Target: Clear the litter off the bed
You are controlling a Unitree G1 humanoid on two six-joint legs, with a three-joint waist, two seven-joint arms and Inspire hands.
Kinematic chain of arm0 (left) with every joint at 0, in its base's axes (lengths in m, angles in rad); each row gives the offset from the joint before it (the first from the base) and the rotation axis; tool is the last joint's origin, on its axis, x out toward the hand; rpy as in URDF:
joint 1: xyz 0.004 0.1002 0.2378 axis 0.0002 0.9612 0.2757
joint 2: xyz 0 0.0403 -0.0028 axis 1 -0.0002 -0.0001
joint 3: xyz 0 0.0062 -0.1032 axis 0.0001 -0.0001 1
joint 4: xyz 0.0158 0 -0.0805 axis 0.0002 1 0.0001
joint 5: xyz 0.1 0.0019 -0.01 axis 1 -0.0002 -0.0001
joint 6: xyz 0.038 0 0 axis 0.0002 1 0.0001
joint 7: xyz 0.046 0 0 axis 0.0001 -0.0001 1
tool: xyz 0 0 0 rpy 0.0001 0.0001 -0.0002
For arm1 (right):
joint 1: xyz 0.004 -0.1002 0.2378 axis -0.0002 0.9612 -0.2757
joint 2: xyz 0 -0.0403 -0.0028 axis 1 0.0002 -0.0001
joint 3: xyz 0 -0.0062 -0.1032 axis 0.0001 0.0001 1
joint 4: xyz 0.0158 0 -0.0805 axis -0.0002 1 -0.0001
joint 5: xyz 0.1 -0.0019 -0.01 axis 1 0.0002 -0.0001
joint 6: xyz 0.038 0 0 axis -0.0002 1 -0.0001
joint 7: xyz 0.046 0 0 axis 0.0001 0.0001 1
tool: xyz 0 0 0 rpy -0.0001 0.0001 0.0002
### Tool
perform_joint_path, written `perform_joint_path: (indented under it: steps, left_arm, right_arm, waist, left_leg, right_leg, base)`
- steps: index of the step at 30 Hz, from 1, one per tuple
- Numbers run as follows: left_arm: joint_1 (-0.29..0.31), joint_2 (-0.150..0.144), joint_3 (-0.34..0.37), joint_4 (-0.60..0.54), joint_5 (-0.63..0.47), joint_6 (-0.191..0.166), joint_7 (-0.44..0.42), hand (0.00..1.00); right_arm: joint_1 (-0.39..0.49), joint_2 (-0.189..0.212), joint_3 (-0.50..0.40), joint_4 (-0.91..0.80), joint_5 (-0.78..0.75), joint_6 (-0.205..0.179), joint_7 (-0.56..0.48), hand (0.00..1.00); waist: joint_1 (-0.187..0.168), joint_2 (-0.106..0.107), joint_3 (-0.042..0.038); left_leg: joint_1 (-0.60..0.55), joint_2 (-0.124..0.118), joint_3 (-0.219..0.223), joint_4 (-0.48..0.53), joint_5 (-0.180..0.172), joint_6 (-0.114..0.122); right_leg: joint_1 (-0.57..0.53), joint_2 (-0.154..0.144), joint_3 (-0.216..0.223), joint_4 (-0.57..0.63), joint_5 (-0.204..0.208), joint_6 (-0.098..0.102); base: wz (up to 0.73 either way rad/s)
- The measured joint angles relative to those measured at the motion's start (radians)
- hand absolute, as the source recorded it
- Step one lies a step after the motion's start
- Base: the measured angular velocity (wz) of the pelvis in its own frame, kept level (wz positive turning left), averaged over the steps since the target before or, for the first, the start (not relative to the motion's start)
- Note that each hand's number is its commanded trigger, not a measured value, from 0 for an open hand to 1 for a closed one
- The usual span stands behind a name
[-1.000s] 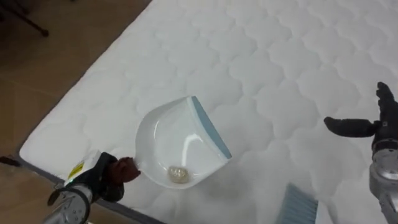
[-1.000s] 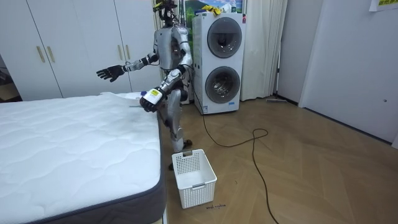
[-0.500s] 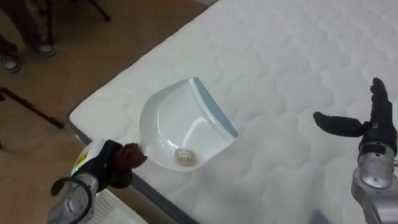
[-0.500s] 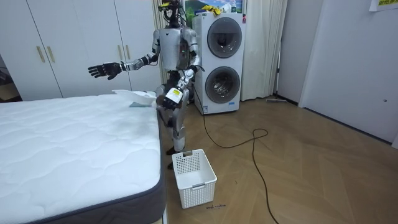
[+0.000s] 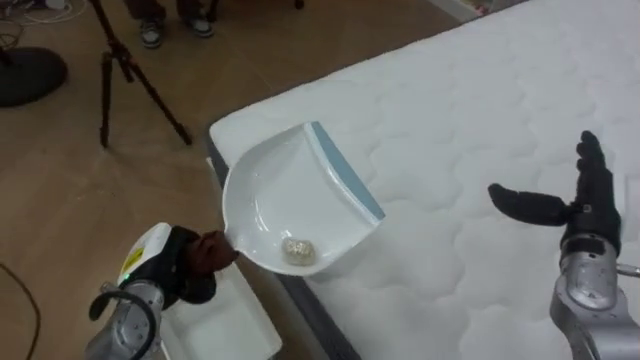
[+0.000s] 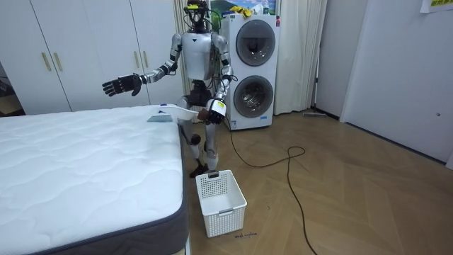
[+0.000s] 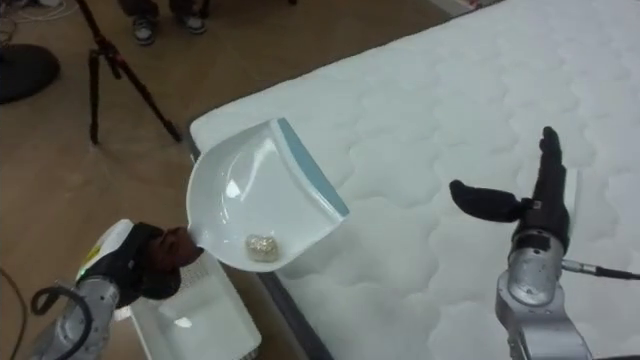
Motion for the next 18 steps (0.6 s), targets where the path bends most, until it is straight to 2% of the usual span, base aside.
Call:
perform_joint_path:
  steps: [1,2,3,4,5,6,11,12,14,15,16,17,18]
  left_arm:
    - [0.0,0.001,0.0,-0.001,0.0,-0.001,0.0,1.0]
    - [0.003,0.002,0.001,-0.001,0.003,0.005,-0.001,1.0]
    - [0.002,0.003,0.001,-0.001,0.006,0.007,-0.003,1.0]
    - [0.001,0.003,0.001,-0.002,0.008,0.007,-0.003,1.0]
    - [0.001,0.007,0.002,-0.008,0.008,0.007,-0.003,1.0]
    - [0.001,0.015,0.005,-0.017,0.007,0.007,-0.003,1.0]
    - [-0.002,0.03,0.046,-0.036,0.009,0.006,-0.002,1.0]
    - [-0.002,0.03,0.046,-0.039,0.009,0.006,-0.002,1.0]
    - [-0.002,0.03,0.046,-0.048,0.007,0.005,-0.002,1.0]
    - [-0.002,0.029,0.046,-0.048,0.007,0.005,-0.003,1.0]
    - [-0.002,0.028,0.045,-0.049,0.007,0.005,-0.003,1.0]
    - [-0.001,0.024,0.045,-0.049,0.006,0.006,-0.003,1.0]
    - [0.003,0.016,0.042,-0.051,0.004,0.005,-0.004,1.0]
  right_arm:
    - [0.001,0.0,0.0,0.0,0.002,0.005,0.007,0.0]
    - [0.008,0.002,0.0,0.0,0.002,0.018,0.017,0.0]
    - [0.024,0.001,-0.003,0.0,-0.002,0.019,0.02,0.0]
    - [0.032,0.001,-0.005,0.0,-0.002,0.019,0.02,0.0]
    - [0.041,0.001,-0.005,0.0,-0.001,0.019,0.021,0.0]
    - [0.047,0.001,-0.004,0.001,0.0,0.019,0.029,0.0]
    - [0.051,0.011,-0.003,0.005,0.002,0.018,0.05,0.0]
    - [0.061,0.015,-0.003,0.005,0.002,0.017,0.05,0.0]
    - [0.065,0.024,-0.003,0.006,0.002,0.017,0.05,0.0]
    - [0.068,0.031,-0.003,0.007,0.008,0.017,0.05,0.0]
    - [0.068,0.033,-0.003,0.007,0.012,0.017,0.05,0.0]
    - [0.067,0.036,-0.003,0.008,0.029,0.017,0.05,0.0]
    - [0.071,0.035,-0.004,0.008,0.037,0.017,0.049,0.0]
  waist:
    - [0.001,0.0,0.0015]
    - [0.002,-0.007,-0.0013]
    - [-0.003,-0.015,-0.0056]
    - [-0.003,-0.017,-0.0068]
    - [0.0,-0.019,-0.0081]
    - [0.009,-0.022,-0.0102]
    - [0.022,-0.023,-0.012]
    - [0.023,-0.025,-0.0148]
    - [0.027,-0.021,-0.0121]
    - [0.023,-0.023,-0.0123]
    - [0.019,-0.026,-0.0114]
    - [0.015,-0.032,-0.0108]
    - [0.015,-0.027,-0.0175]
  left_leg:
    - [-0.005,-0.004,0.013,-0.015,0.005,0.011]
    - [0.003,-0.041,-0.006,-0.049,0.017,0.032]
    - [0.017,-0.076,-0.028,-0.085,0.033,0.047]
    - [0.026,-0.091,-0.038,-0.099,0.039,0.055]
    - [0.04,-0.112,-0.052,-0.113,0.044,0.065]
    - [0.051,-0.127,-0.061,-0.12,0.044,0.074]
    - [0.078,-0.164,-0.144,-0.122,0.042,0.091]
    - [0.086,-0.172,-0.17,-0.13,0.045,0.095]
    - [0.091,-0.174,-0.207,-0.136,0.049,0.093]
    - [0.102,-0.184,-0.235,-0.148,0.058,0.091]
    - [0.107,-0.188,-0.24,-0.148,0.06,0.092]
    - [0.111,-0.203,-0.259,-0.147,0.06,0.092]
    - [0.113,-0.206,-0.269,-0.153,0.06,0.091]
  right_leg:
    - [-0.008,-0.013,-0.002,0.024,-0.007,0.007]
    - [-0.021,-0.035,0.009,0.054,-0.013,0.025]
    - [-0.022,-0.043,0.044,0.057,-0.011,0.037]
    - [-0.023,-0.045,0.073,0.057,-0.01,0.041]
    - [-0.026,-0.046,0.131,0.059,-0.012,0.047]
    - [-0.026,-0.046,0.169,0.074,-0.017,0.054]
    - [-0.022,-0.053,0.257,0.158,-0.018,0.06]
    - [-0.023,-0.045,0.293,0.158,-0.023,0.068]
    - [-0.057,-0.024,0.355,0.13,-0.025,0.071]
    - [-0.079,-0.025,0.368,0.095,-0.017,0.07]
    - [-0.09,-0.026,0.374,0.074,0.004,0.071]
    - [-0.104,-0.024,0.387,0.059,0.078,0.058]
    - [-0.09,-0.025,0.373,0.054,0.076,0.059]
  base:
    - [0.48]
    - [0.58]
    - [0.66]
    - [0.74]
    - [0.53]
    - [0.45]
    - [0.53]
    - [0.58]
    - [0.64]
    - [0.73]
    - [0.77]
    - [0.7]
    - [0.49]
